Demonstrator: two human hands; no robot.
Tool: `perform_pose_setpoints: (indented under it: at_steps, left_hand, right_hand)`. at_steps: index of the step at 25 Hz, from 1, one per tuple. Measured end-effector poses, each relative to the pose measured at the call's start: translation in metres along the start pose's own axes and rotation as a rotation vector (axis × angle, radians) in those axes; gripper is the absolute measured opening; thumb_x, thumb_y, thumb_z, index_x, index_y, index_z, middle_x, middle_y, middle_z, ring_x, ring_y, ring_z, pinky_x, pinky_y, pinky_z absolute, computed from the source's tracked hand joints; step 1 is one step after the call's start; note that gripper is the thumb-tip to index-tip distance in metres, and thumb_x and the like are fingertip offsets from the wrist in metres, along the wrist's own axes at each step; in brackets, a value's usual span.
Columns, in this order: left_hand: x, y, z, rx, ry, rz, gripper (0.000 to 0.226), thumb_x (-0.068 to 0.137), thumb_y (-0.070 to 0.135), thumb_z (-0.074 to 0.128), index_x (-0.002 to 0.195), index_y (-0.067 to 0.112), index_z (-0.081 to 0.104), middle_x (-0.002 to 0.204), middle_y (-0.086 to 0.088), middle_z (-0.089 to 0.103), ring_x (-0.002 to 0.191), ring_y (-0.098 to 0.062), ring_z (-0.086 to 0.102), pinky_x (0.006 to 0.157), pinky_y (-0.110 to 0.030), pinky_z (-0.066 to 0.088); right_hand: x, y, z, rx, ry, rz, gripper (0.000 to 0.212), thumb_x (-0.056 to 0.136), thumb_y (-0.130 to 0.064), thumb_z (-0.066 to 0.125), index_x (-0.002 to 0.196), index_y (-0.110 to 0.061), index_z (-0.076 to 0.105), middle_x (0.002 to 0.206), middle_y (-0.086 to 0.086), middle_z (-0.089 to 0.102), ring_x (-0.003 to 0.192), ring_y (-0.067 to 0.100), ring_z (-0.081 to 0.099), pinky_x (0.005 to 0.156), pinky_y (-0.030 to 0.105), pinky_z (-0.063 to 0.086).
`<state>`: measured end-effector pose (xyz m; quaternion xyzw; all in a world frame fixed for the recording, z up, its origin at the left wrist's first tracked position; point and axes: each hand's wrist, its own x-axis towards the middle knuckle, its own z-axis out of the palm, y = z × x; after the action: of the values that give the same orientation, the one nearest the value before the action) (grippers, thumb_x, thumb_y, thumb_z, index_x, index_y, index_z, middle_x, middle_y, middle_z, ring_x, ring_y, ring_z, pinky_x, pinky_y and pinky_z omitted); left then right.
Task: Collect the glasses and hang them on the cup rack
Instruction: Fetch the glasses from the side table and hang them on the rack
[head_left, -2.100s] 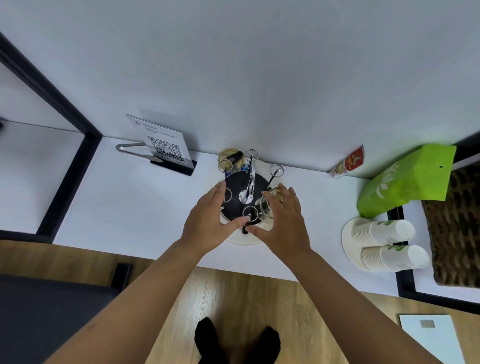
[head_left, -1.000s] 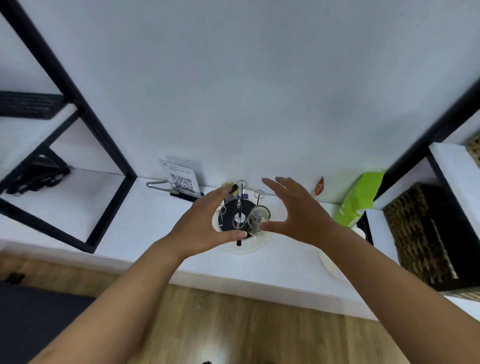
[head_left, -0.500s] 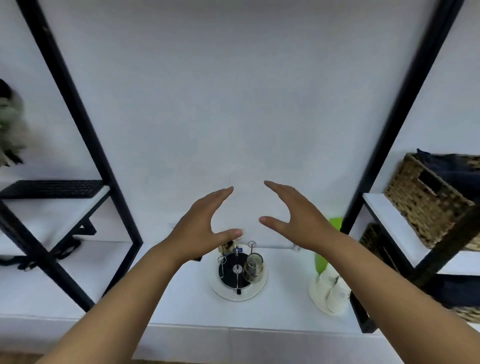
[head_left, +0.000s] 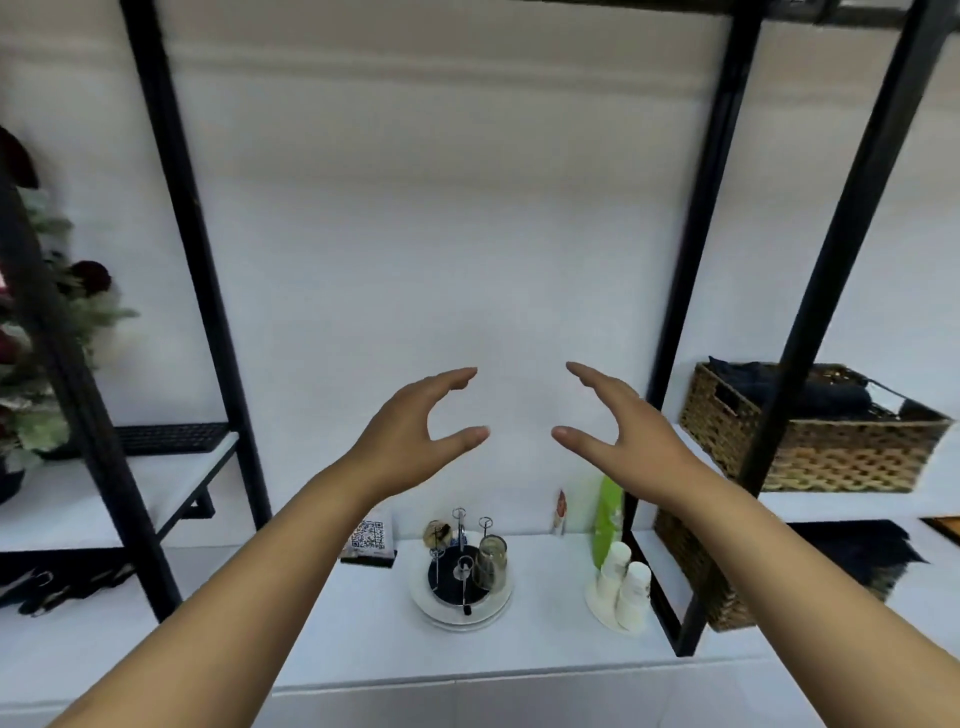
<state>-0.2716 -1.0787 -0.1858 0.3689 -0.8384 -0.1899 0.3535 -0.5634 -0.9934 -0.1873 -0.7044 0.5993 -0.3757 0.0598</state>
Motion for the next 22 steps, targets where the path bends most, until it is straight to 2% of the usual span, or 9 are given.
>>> perform_pose_setpoints:
  at_steps: [4,7,10,12,15,18,22]
  left_hand:
    - [0.008,0.037,-0.001,-0.085,-0.003,0.056,0.068,0.088,0.064,0.071,0.149,0.052,0.045,0.143,0.032,0.053,0.136,0.014,0.042,0.105,-0.016,0.033]
    - [0.018,0.062,0.008,-0.118,-0.051,0.087,0.067,0.087,0.068,0.069,0.148,0.052,0.046,0.142,0.033,0.053,0.134,0.016,0.042,0.107,-0.017,0.033]
    - [0.037,0.094,0.029,-0.147,-0.091,0.136,0.067,0.088,0.064,0.07,0.149,0.048,0.048,0.142,0.031,0.054,0.134,0.015,0.044,0.11,-0.021,0.035]
    - [0.051,0.118,0.052,-0.166,-0.124,0.171,0.066,0.089,0.062,0.07,0.149,0.047,0.048,0.143,0.03,0.054,0.134,0.013,0.045,0.11,-0.022,0.035]
    - [0.072,0.153,0.091,-0.22,-0.178,0.208,0.065,0.089,0.063,0.071,0.148,0.051,0.048,0.143,0.03,0.055,0.135,0.011,0.045,0.109,-0.023,0.036]
    - [0.093,0.2,0.143,-0.269,-0.229,0.268,0.066,0.087,0.066,0.07,0.148,0.051,0.048,0.145,0.028,0.055,0.136,0.009,0.046,0.109,-0.023,0.036]
    - [0.114,0.27,0.21,-0.313,-0.302,0.33,0.065,0.091,0.058,0.071,0.151,0.046,0.048,0.147,0.024,0.054,0.136,0.008,0.046,0.108,-0.019,0.035]
  right_hand:
    - [-0.018,-0.011,-0.039,0.003,0.02,0.057,0.078,0.089,-0.071,0.066,0.156,-0.058,0.028,0.158,-0.017,0.042,0.144,-0.001,0.037,0.113,0.028,0.034]
    - [-0.035,-0.006,-0.068,0.014,0.043,0.107,0.079,0.086,-0.072,0.066,0.155,-0.06,0.029,0.158,-0.014,0.045,0.141,-0.003,0.039,0.117,0.038,0.04]
    - [-0.052,0.009,-0.108,0.01,0.099,0.152,0.08,0.086,-0.071,0.068,0.156,-0.057,0.031,0.159,-0.012,0.047,0.143,-0.003,0.038,0.111,0.03,0.038]
    - [-0.066,0.021,-0.138,0.016,0.141,0.186,0.083,0.084,-0.073,0.068,0.157,-0.054,0.033,0.159,-0.012,0.047,0.141,-0.006,0.036,0.112,0.03,0.036]
    - [-0.09,0.043,-0.177,0.006,0.177,0.246,0.086,0.079,-0.08,0.064,0.155,-0.057,0.032,0.159,-0.016,0.046,0.143,-0.002,0.037,0.111,0.033,0.036]
    - [-0.124,0.077,-0.22,-0.021,0.211,0.312,0.083,0.079,-0.081,0.063,0.153,-0.06,0.032,0.159,-0.017,0.045,0.143,0.002,0.038,0.108,0.032,0.036]
    - [-0.167,0.119,-0.282,-0.058,0.281,0.379,0.075,0.083,-0.078,0.062,0.151,-0.061,0.034,0.159,-0.017,0.044,0.145,0.009,0.041,0.107,0.032,0.036]
